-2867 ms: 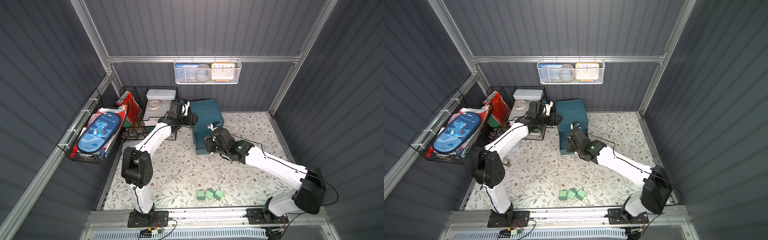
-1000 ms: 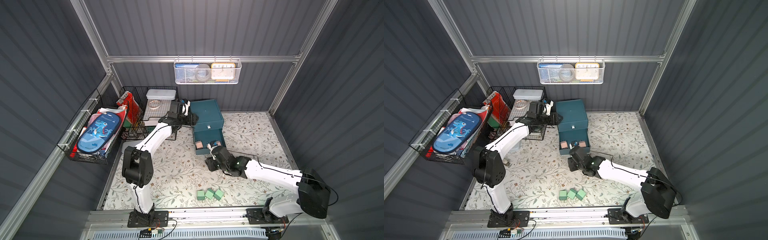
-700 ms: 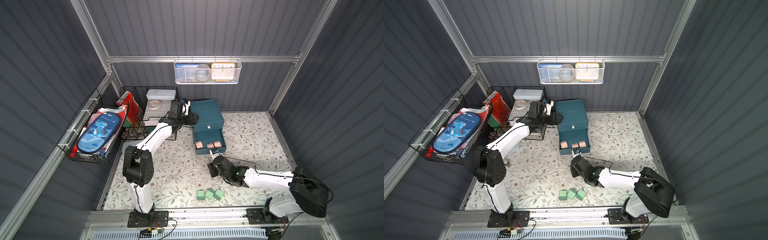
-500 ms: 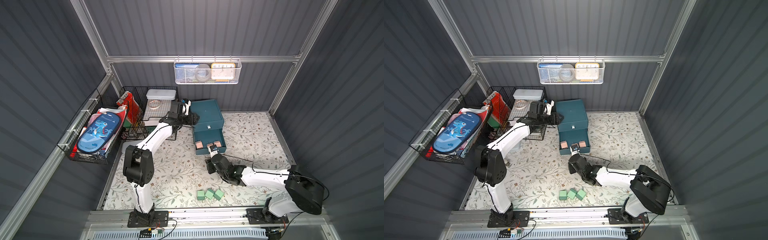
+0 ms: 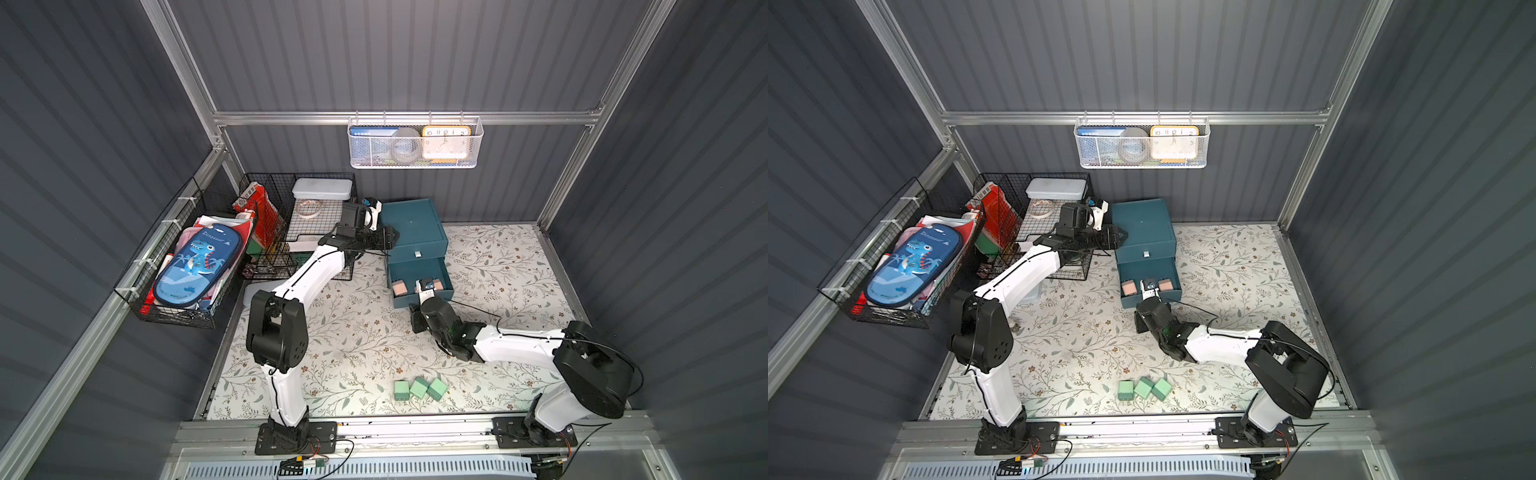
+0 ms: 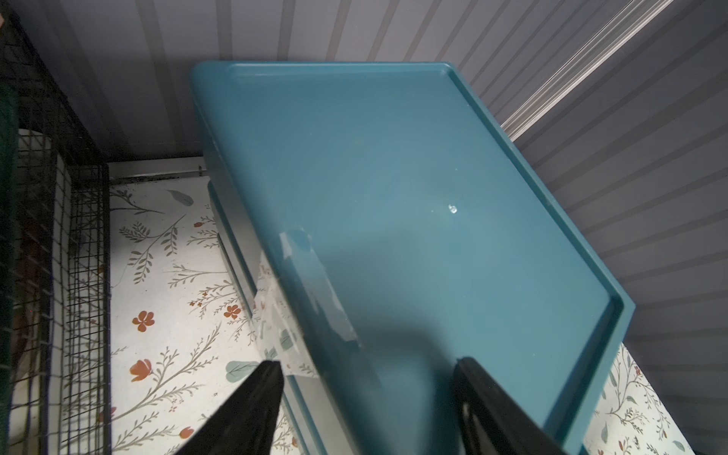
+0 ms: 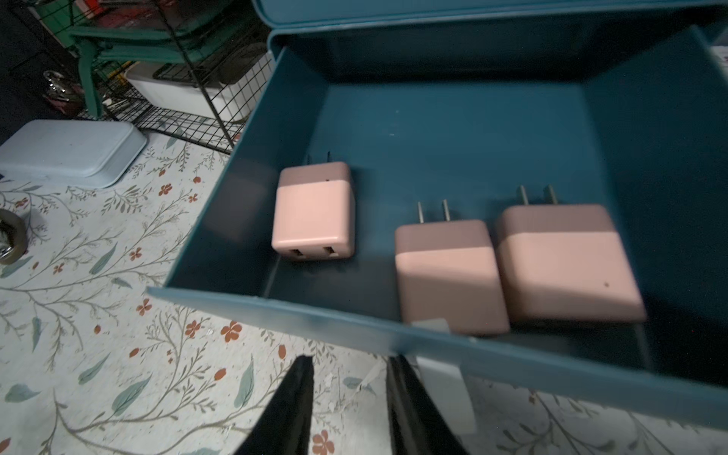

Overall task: Place the plugs into the drawer by color
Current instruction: Close the drawer in the storage box.

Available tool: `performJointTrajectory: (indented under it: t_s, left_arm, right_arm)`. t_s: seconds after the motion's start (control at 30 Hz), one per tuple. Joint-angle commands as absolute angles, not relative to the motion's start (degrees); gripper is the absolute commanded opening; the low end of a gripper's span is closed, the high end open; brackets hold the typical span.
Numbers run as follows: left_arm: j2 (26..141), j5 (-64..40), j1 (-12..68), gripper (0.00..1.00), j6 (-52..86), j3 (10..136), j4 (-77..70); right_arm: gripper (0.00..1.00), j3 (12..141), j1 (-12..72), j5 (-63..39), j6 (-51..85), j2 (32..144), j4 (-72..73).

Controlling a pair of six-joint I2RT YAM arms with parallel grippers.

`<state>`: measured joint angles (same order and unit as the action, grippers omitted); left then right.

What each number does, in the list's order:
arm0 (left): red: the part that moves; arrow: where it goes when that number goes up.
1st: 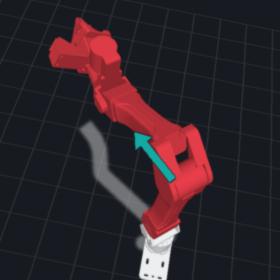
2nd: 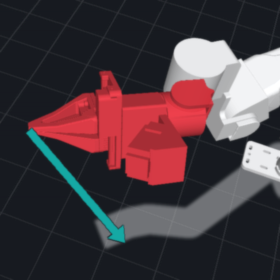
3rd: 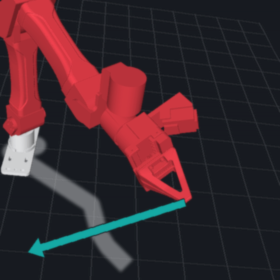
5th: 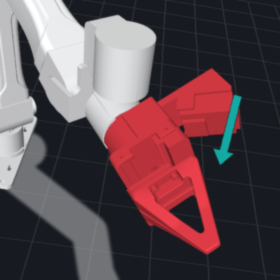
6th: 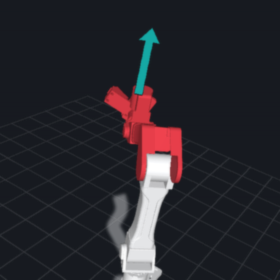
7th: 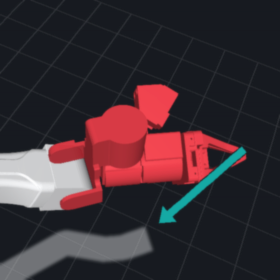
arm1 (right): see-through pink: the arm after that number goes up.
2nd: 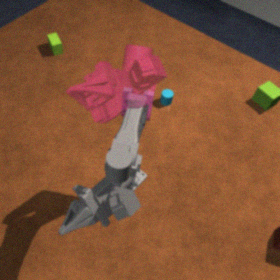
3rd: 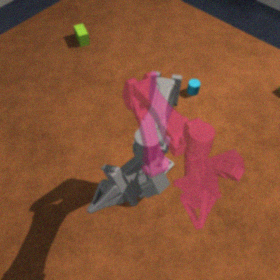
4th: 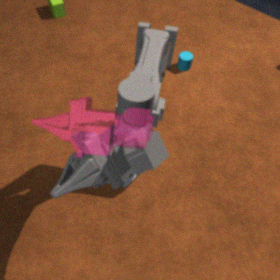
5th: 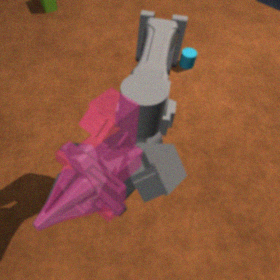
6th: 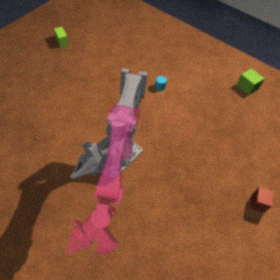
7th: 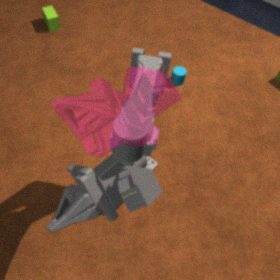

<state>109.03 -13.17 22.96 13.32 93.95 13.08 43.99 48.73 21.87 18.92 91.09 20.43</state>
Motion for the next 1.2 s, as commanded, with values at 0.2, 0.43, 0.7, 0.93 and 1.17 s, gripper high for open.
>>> performJointTrajectory:
  t_s: [0.2,0.43,0.7,0.93,1.17]
  left_arm:
    - [112.26,-12.73,23.99,0.72,12.17,91.63,20.31]
    - [111.43,-12.72,24.08,0.72,12.22,91.10,20.04]
    - [111.21,-12.46,24.52,0.72,12.28,90.66,19.88]
    - [111.35,-12.41,24.61,0.72,12.06,90.79,20.12]
    - [111.58,-12.81,24.61,0.72,11.69,90.83,20.78]
  right_arm:
    - [0.35,51.20,44.94,21.49,21.53,95.92,27.92]
    - [0.36,55.67,42.44,19.96,26.39,103.39,32.83]
    - [0.36,59.83,38.56,16.42,31.89,109.92,36.11]
    - [0.38,60.21,36.83,13.23,39.92,112.39,40.91]
    - [0.39,60.23,33.93,8.34,47.52,116.12,48.04]
